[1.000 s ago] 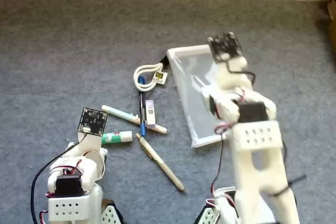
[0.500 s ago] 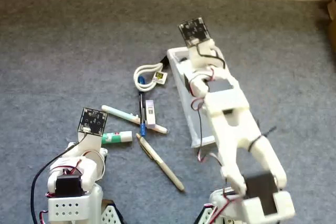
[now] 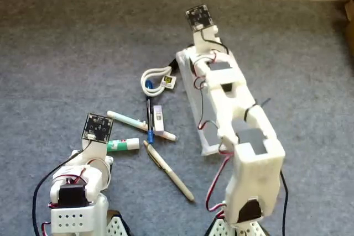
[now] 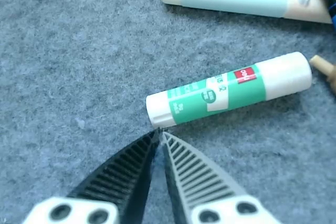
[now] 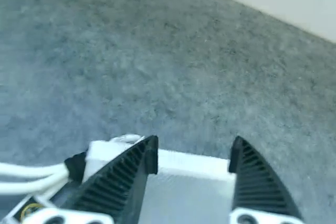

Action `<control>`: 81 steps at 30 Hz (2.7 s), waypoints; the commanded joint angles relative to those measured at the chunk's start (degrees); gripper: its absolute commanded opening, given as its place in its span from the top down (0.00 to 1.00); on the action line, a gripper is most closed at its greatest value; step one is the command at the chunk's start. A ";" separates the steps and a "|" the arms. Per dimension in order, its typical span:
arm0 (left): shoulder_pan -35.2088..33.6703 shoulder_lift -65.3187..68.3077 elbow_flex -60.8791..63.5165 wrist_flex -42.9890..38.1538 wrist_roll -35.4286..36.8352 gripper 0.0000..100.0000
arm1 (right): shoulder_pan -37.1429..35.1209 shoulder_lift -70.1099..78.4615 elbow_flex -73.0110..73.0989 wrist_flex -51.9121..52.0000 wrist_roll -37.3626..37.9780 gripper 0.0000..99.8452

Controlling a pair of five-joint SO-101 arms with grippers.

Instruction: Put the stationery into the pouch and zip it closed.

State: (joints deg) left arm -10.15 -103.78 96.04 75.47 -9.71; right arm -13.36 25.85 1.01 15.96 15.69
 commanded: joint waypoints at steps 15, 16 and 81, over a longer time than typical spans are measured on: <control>-0.48 -0.48 1.10 0.26 -0.44 0.99 | 2.07 13.49 -19.74 11.82 0.44 0.89; -0.48 -0.48 1.10 0.26 -0.44 0.99 | 2.68 13.49 -19.82 14.37 0.44 0.89; -0.48 -0.48 1.10 0.26 -0.44 0.99 | -3.82 31.43 -59.74 66.15 29.54 0.70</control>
State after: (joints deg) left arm -10.15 -103.78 96.04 75.47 -9.71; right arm -16.79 57.41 -54.11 82.86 43.03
